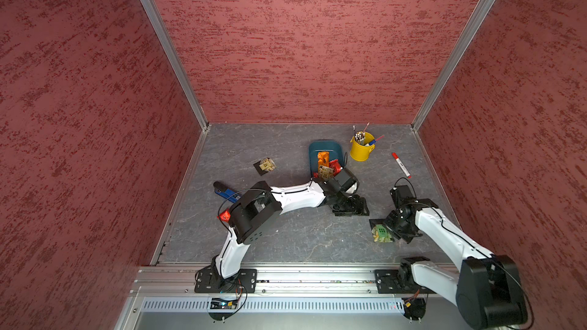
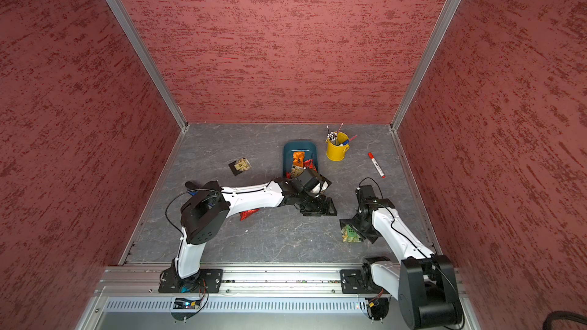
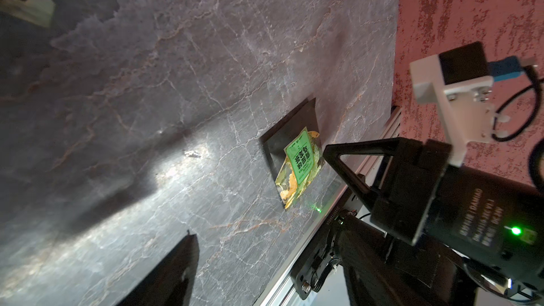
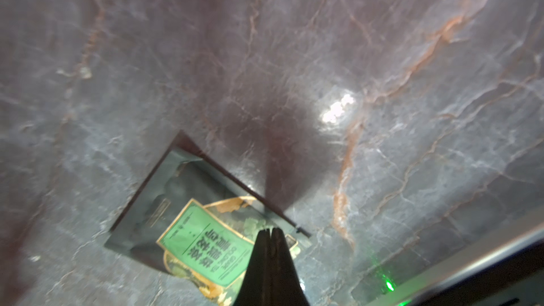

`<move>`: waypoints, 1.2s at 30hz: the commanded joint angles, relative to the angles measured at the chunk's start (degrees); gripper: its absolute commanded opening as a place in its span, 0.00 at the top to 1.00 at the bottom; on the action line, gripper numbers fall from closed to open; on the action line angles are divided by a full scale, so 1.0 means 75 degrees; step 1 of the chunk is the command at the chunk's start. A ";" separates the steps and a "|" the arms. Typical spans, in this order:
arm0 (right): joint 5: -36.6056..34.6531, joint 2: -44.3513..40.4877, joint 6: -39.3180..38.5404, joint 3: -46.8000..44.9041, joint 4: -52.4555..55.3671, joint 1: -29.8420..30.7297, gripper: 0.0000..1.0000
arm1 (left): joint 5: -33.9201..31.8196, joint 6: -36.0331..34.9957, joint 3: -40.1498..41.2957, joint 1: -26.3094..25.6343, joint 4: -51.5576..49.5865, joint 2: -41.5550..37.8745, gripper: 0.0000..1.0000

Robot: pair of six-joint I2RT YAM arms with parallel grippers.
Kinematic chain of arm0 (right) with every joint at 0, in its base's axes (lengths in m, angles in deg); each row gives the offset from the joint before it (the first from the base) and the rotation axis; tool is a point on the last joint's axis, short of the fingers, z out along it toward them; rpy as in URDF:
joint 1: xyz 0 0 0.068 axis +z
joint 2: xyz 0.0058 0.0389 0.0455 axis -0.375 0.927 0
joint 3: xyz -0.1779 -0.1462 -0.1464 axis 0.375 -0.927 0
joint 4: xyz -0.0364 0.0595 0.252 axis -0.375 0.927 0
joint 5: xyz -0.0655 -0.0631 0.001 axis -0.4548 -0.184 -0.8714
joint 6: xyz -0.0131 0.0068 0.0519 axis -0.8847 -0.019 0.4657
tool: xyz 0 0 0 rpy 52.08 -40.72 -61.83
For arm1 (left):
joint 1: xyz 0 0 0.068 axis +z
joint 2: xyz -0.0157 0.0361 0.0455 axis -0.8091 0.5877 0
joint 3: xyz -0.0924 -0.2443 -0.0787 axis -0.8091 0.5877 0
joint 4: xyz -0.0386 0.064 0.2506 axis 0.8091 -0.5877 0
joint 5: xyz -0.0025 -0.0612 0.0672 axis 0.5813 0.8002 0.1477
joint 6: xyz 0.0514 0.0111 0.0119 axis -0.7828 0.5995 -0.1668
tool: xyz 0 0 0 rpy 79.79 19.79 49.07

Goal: Put the tea bags into the storage box
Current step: Pick up the tea bag from the center of the board.

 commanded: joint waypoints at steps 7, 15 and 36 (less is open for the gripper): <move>0.0198 0.0573 -0.0124 -0.0067 -0.0747 -0.0086 1.00 | 0.0265 -0.0103 -0.0335 -0.0045 -0.0086 0.0331 0.21; 0.0653 0.1251 -0.0285 0.0129 -0.1187 -0.0083 1.00 | 0.0447 -0.0019 -0.0439 -0.0062 0.0007 0.0640 0.22; 0.0911 0.1136 -0.0312 0.0062 -0.1215 -0.0080 1.00 | -0.0470 0.0478 -0.0987 -0.0324 0.0071 0.1537 0.28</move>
